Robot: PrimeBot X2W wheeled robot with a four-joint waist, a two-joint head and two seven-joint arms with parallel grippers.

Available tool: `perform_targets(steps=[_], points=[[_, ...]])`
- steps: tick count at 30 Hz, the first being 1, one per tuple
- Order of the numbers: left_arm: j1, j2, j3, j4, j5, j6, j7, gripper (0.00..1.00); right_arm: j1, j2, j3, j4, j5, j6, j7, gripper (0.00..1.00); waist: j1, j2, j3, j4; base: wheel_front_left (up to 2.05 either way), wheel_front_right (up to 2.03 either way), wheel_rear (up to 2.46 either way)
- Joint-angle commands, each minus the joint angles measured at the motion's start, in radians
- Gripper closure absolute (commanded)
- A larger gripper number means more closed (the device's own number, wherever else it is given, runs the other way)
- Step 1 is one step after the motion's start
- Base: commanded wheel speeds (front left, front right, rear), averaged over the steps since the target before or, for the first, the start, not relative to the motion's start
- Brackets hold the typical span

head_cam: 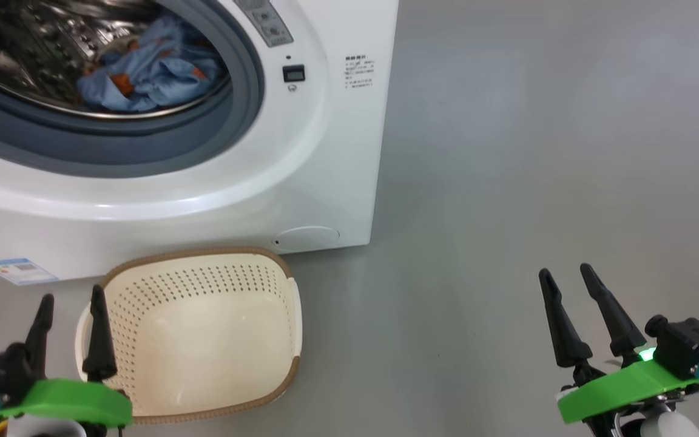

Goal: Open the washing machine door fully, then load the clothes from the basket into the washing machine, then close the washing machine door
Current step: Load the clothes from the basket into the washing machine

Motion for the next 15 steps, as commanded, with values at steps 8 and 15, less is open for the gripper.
perform_targets(steps=[8,15], points=[[0.074,0.012,0.047,-0.05,0.005,-0.002,-0.006,0.0,0.056,-0.021,0.003,-0.018,0.008,0.001,-0.005,0.0,0.0,0.0,-0.072,0.017,0.0,0.0,0.0],[0.151,0.002,0.043,-0.067,0.003,-0.002,-0.006,0.0,0.115,-0.028,-0.002,-0.014,0.015,0.001,-0.005,0.0,0.0,0.0,-0.137,0.031,0.0,0.0,0.0]])
